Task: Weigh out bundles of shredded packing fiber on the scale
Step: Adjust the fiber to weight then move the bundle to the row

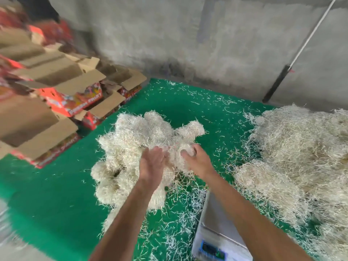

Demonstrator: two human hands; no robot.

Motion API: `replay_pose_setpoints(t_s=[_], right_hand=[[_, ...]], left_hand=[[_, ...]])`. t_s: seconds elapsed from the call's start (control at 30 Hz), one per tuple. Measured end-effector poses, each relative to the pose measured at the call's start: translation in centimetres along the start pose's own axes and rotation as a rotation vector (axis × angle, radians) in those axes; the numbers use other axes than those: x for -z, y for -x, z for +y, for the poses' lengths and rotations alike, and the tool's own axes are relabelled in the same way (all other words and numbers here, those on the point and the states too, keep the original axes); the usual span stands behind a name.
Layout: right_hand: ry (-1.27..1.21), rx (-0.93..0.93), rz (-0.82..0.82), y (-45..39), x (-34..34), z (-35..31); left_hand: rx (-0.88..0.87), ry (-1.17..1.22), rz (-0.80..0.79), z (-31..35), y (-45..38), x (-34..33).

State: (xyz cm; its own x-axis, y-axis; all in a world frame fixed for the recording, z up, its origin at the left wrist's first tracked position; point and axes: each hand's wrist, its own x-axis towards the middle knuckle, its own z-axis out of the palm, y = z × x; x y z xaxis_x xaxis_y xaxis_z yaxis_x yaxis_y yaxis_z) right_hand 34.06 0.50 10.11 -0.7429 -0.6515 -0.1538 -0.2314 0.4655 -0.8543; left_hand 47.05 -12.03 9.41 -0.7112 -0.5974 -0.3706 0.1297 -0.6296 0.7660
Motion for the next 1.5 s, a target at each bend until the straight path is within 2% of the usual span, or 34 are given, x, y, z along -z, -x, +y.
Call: replay_pose_setpoints(t_s=[0.03,0.07,0.1,0.17,0.2,0.27,0.37,0.53,0.67,1.0,1.13,1.2,1.27,1.4,1.47,1.5], right_hand=[[-0.013,0.026,0.016,-1.2,-0.4,-1.6],[-0.057,0.059,0.025,-2.4,-0.8,-3.4],[-0.132,0.092,0.028,-3.6,-1.0,-5.1],[-0.307,0.122,0.029,-5.3,-1.0,-8.1],[-0.354,0.127,0.034,-5.7,-1.1,-8.9],[-0.286,0.134,0.057,-5.6,-1.4,-8.7],[-0.123,0.087,0.05,-4.2,-2.0,-5.9],[-0.144,-0.026,0.046,-0.8,-0.5,-0.2],[-0.259,-0.124,0.19,0.1,4.0,3.3],[-0.241,-0.278,0.491,6.0,15.3,15.5],[-0.089,-0.334,0.525,6.4,18.4,20.0],[0.102,-0.348,0.528,6.1,19.4,22.2],[0.267,-0.343,0.547,5.4,20.3,24.2],[0.418,-0.353,0.482,2.7,20.4,28.2],[0.342,-0.328,0.417,1.2,19.4,29.5],[0.228,-0.292,0.384,0.6,18.8,29.6]], left_hand=[[-0.058,0.016,0.022,0.6,0.0,1.1],[-0.015,0.168,0.0,1.2,-0.3,2.0],[-0.019,0.229,0.047,1.8,-0.1,2.1],[-0.035,0.126,0.194,2.3,0.0,2.7],[-0.03,0.135,0.187,2.4,0.1,2.9],[-0.038,0.091,0.162,2.2,0.1,3.0],[-0.013,0.031,0.083,1.4,0.2,2.3],[0.087,-0.114,-0.089,-2.1,-0.3,-2.1],[0.122,-0.257,-0.212,-5.3,-0.4,-7.4],[0.29,-0.483,-0.468,-15.3,-2.5,-19.6],[0.224,-0.656,-0.49,-19.1,-3.6,-22.6],[0.124,-0.821,-0.448,-20.9,-5.0,-24.0],[0.096,-0.982,-0.353,-22.4,-6.8,-25.5],[0.263,-1.089,-0.241,-25.1,-10.6,-28.3],[0.404,-1.084,-0.268,-26.2,-12.1,-29.2],[0.505,-1.031,-0.302,-26.8,-12.7,-29.6]])
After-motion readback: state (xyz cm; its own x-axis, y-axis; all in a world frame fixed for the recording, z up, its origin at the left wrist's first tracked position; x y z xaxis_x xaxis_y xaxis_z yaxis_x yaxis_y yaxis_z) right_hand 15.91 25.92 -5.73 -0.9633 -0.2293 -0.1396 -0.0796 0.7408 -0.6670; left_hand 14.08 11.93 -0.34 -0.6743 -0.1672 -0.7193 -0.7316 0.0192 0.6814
